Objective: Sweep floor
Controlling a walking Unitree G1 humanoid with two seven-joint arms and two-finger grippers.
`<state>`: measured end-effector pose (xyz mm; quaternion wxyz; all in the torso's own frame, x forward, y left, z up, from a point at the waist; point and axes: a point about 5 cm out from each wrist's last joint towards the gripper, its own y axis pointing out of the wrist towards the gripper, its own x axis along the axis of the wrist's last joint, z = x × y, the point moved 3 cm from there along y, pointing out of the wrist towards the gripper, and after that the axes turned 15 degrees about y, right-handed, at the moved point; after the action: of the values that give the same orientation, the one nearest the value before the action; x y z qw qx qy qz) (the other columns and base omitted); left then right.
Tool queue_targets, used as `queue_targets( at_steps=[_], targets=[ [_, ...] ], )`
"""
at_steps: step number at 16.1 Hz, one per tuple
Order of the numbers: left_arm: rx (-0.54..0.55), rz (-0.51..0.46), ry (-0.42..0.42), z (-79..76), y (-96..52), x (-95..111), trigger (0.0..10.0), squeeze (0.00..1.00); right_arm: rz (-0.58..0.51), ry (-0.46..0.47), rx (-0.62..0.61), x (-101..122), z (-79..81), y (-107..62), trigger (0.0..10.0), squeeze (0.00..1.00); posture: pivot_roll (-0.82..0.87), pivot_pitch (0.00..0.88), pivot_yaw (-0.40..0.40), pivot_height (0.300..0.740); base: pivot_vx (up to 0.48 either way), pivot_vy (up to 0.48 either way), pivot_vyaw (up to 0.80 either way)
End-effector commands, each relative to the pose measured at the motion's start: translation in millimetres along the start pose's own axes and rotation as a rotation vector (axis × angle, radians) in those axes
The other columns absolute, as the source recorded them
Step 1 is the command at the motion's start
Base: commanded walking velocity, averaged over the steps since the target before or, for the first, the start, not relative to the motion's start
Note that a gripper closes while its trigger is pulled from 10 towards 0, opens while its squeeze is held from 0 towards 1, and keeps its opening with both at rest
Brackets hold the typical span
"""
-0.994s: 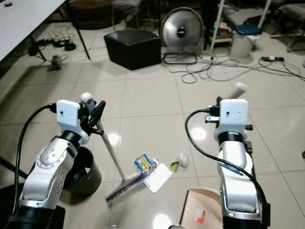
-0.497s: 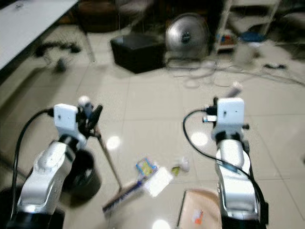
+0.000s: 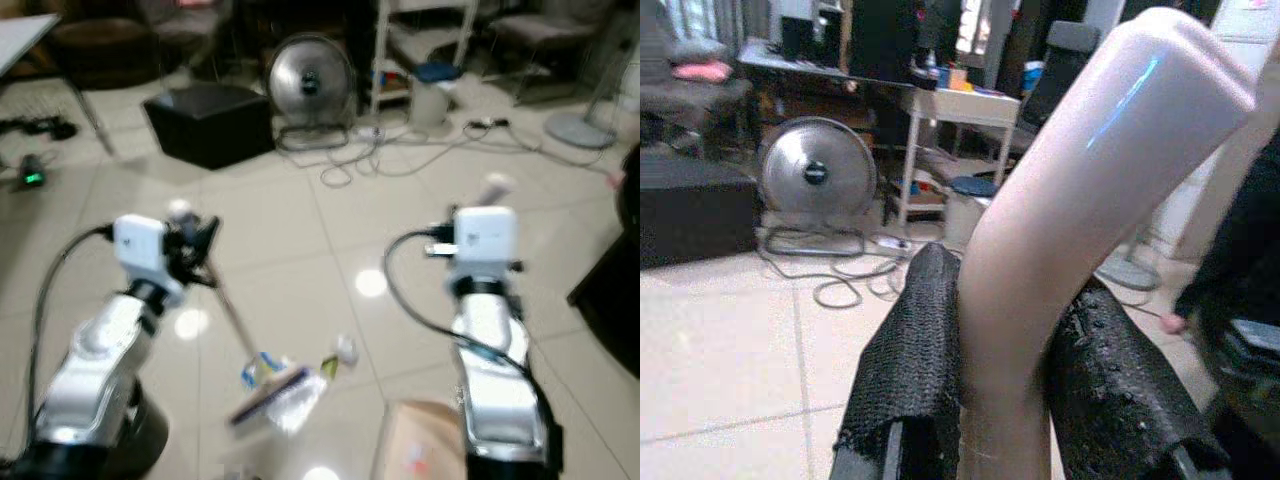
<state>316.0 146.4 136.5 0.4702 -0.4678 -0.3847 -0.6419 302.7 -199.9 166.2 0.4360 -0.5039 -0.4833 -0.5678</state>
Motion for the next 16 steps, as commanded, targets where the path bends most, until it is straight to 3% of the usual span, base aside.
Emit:
queue_targets(
  at_steps=[1, 5, 8, 10, 16],
  targets=[
    [0.006, -0.045, 0.022, 1.0, 4.1, 11, 10.0, 0.00, -0.044, -0.017, -0.004, 11, -4.5, 0.8, 10.0, 0.00, 0.01, 0.007, 0.075, 0.740, 0.341, 0.000, 0.00],
    [0.030, -0.033, 0.043, 7.4, 2.0, 9, 10.0, 0.00, -0.046, 0.005, 0.042, 11, 4.2, 2.0, 10.0, 0.00, 0.01, 0.000, 0.070, 0.740, 0.325, 0.000, 0.00],
    [0.054, -0.025, 0.057, 13.8, 1.0, 8, 10.0, 0.00, -0.026, -0.070, 0.124, 7, 20.0, 3.0, 10.0, 0.00, 0.02, 0.000, 0.070, 0.740, 0.296, 0.000, 0.53],
    [0.058, -0.024, 0.061, 14.9, 0.7, 8, 10.0, 0.00, -0.032, -0.059, 0.123, 7, 20.8, 2.6, 10.0, 0.00, 0.02, 0.000, 0.070, 0.740, 0.291, 0.000, 0.80],
    [0.093, 0.019, 0.073, 18.1, 1.2, -1, 10.0, 0.00, 0.039, 0.032, 0.070, -11, 13.3, -2.4, 10.0, 0.00, 0.03, 0.009, 0.080, 0.740, 0.044, 0.000, 0.00]
  ],
)
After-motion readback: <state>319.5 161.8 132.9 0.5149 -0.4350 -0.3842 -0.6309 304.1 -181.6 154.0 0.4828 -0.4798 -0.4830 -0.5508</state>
